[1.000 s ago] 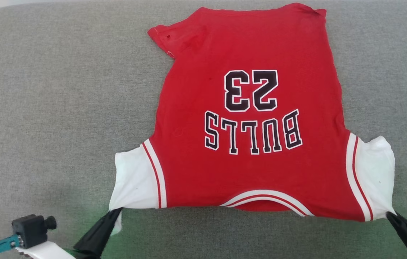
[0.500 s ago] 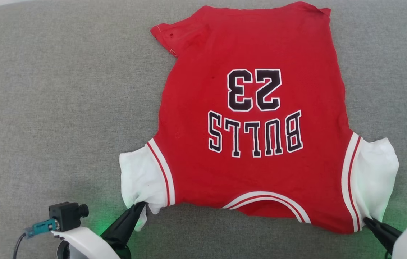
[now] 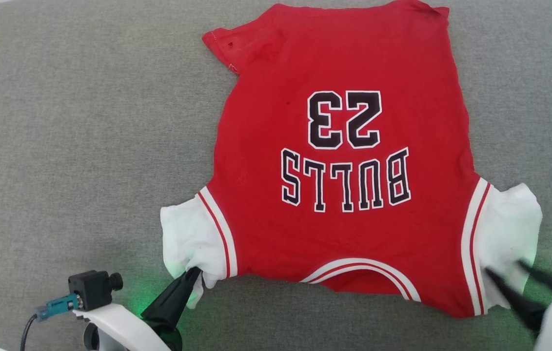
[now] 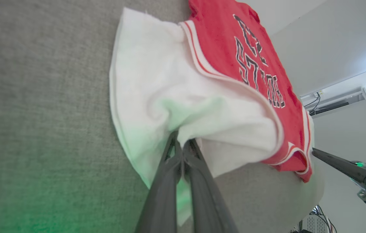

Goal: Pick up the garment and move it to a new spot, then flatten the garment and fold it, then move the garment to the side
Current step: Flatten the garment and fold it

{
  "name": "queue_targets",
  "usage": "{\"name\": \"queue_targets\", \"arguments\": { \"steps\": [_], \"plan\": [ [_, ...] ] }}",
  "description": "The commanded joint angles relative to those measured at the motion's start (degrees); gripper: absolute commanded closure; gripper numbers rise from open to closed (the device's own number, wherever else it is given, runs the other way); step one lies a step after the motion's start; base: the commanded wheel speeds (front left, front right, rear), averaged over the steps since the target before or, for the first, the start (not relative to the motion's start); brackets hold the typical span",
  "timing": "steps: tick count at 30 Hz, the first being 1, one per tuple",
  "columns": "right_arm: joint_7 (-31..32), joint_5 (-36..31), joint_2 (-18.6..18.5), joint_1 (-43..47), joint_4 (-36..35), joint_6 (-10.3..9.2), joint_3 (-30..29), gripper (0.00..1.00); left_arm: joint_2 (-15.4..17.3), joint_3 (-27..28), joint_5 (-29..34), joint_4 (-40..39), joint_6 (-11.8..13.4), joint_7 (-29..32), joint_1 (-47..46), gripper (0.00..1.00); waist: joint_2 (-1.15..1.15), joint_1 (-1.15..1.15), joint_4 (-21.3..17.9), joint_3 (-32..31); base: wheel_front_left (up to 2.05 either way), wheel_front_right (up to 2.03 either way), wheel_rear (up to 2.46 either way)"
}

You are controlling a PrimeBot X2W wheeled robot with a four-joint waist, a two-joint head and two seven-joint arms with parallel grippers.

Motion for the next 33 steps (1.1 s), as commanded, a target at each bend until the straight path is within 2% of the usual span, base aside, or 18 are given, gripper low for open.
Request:
{"name": "queue_targets", "arguments": {
  "steps": [1,4,6,10,14,17,20,21,28,33],
  "plan": [
    [0.86,1.02,-1.01,0.47,-3.04,-0.05,-2.06,0.00,0.34,0.31,-0.79,-1.16,-0.23,-0.40,-0.04,1.00,0.00,0.00,0.10,-0.02,0.00,0.00,0.00],
    [3.30,2.64,-2.42,1.27,-10.09,-0.03,-6.59,0.00,0.85,1.40,-0.65,-3.51,-0.24,-0.74,1.17,1.00,0.00,0.00,0.87,0.16,0.00,0.00,0.00],
    [6.36,3.75,-4.04,-1.03,-15.32,-0.03,-12.29,0.00,0.92,2.11,0.43,-5.94,-0.24,-0.80,1.48,1.00,0.00,0.00,2.00,0.95,0.00,0.00,0.00],
    [10.58,3.59,-6.63,-9.07,-15.69,-0.03,-16.71,0.00,0.36,1.85,2.25,-8.17,-0.24,-0.87,0.13,1.00,0.00,0.00,4.59,3.31,0.00,0.00,0.00],
    [15.40,4.29,-9.38,-22.62,-9.90,-0.03,-15.30,0.00,-0.79,0.05,4.21,-9.39,-0.24,-0.82,-3.45,1.00,0.00,0.00,7.99,7.42,0.00,0.00,0.00],
    [17.91,0.86,-11.95,-34.54,-3.00,-0.03,-10.15,0.00,-1.87,-1.60,4.35,-9.72,-0.24,-0.67,-6.63,1.00,0.00,0.00,9.89,10.89,0.00,0.00,0.00],
    [20.18,-2.37,-12.39,-46.00,5.33,-0.03,-6.45,0.00,-3.35,-4.11,4.75,-9.67,-0.24,-0.39,-10.19,1.00,0.00,0.00,12.65,14.02,0.00,0.00,0.00],
    [20.18,-2.37,-12.39,-46.00,5.33,-0.03,-6.45,0.00,-3.35,-4.11,4.75,-9.67,-0.24,-0.39,-10.19,1.00,0.00,0.00,12.65,14.02,0.00,0.00,0.00],
    [27.17,-7.37,-14.07,-63.14,21.78,-0.03,1.62,0.00,-5.79,-7.60,3.73,-8.01,-0.09,-0.67,-15.00,1.00,0.00,0.00,16.87,18.56,0.00,0.00,0.00],
    [31.50,-9.05,-14.28,-68.06,30.35,-0.03,6.29,0.00,-6.53,-7.41,4.09,-8.99,-0.05,-0.67,-15.30,1.00,0.00,0.00,18.20,19.76,0.00,0.00,0.00]
  ]
}}
